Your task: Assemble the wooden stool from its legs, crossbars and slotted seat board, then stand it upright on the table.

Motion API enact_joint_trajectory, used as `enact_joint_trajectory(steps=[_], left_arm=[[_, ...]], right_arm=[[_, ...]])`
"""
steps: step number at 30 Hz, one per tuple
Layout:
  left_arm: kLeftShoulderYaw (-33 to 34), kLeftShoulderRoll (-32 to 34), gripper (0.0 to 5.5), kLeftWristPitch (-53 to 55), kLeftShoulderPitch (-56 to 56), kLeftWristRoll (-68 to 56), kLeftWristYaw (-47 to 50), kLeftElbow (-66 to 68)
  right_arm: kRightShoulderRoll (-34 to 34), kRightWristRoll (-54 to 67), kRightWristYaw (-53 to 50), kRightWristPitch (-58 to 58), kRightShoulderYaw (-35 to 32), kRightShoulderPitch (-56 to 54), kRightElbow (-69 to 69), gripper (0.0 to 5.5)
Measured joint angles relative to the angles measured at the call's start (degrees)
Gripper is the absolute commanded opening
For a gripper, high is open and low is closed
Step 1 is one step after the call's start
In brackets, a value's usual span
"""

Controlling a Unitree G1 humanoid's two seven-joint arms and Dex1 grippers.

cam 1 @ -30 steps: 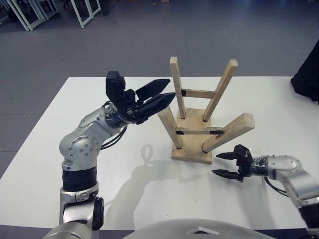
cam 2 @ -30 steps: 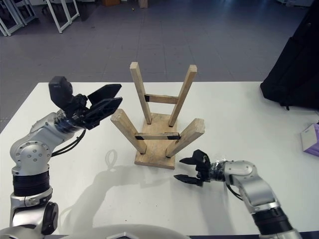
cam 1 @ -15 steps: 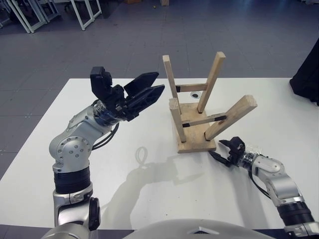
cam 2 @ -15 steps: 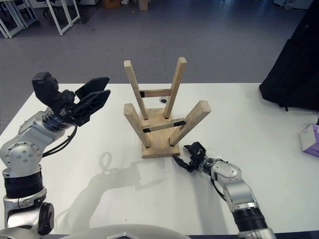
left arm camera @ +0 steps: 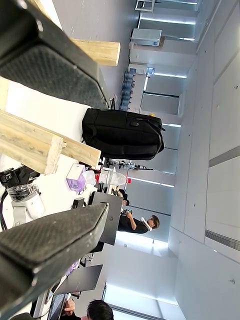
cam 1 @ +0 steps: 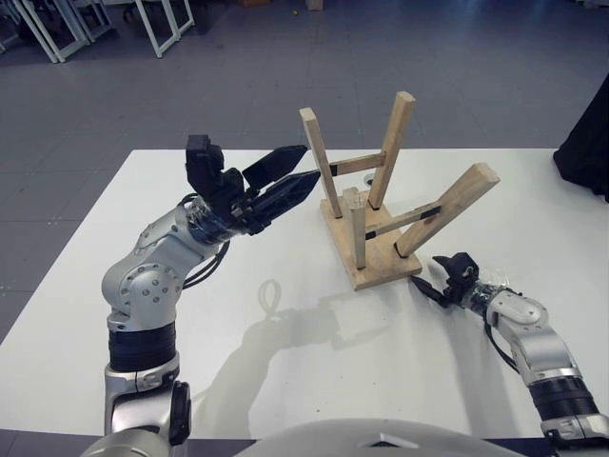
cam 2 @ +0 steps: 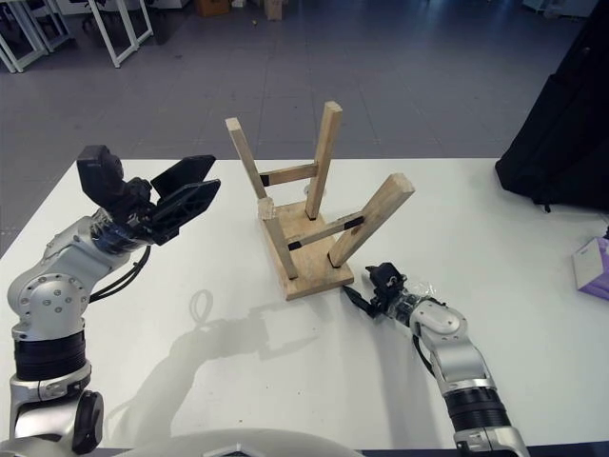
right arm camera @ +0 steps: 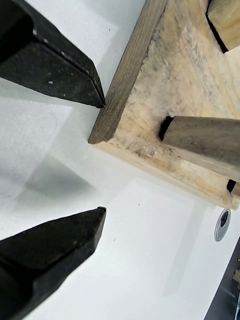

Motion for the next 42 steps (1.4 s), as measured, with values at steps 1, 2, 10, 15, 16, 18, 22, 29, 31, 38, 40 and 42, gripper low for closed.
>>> enact_joint_trajectory(steps=[1,2,10,15,16,18,22,29,31,38,40,42], left_arm=[[-0.03,-0.02,3.42,-0.01,0.36,0.02,0.00,0.00],[-0.04,-0.03,3.42,-0.04,0.63,0.05,0.00,0.00],[-0.34,-0.85,3.42,-0.81,1.41,1.17,0.19,-0.04],[-0.34,-0.88,3.42,-0.81,1.65,1.16,0.20,-0.05],[-0.34,-0.88,3.42,-0.81,1.65,1.16,0.19,-0.05],[-0.34,-0.88,3.42,-0.81,1.65,1.17,0.19,-0.05],[-0.38,-0.88,3.42,-0.81,1.65,1.20,0.19,-0.04],[-1.23,-0.88,3.42,-0.82,1.66,1.30,0.03,0.04],[-1.55,-0.88,3.42,-0.88,1.66,1.57,-0.06,0.09],[-1.70,-0.88,3.42,-1.78,1.65,2.13,-0.34,0.55],[-1.74,-0.88,3.42,-1.89,1.65,2.28,-0.37,0.60],[-1.93,-0.88,3.42,-1.91,1.65,2.28,-0.38,0.62]], right_arm=[[0.05,1.35,0.80,0.18,-0.90,0.09,-0.49,3.68],[0.15,3.74,2.01,0.63,-2.19,0.07,-1.63,3.68],[-8.26,29.44,20.44,18.85,-13.44,1.22,-13.12,3.68],[-10.86,37.78,22.53,26.23,-18.91,0.30,-15.01,3.68],[-10.92,38.57,22.48,26.87,-19.74,-0.47,-15.45,3.68],[-11.70,41.37,22.01,29.31,-20.71,-2.45,-16.74,3.68],[-12.00,43.81,20.88,31.73,-21.35,-4.62,-18.79,3.68],[-10.87,39.75,19.44,28.55,-19.36,-7.78,-16.34,3.68],[-10.27,39.63,19.43,28.51,-18.66,-8.54,-15.84,3.68],[-9.90,39.91,19.22,28.52,-18.16,-9.33,-16.54,3.68],[-8.98,39.79,17.61,28.22,-17.92,-9.97,-18.23,3.68],[-6.19,38.42,14.33,25.56,-16.99,-11.48,-21.73,3.68]])
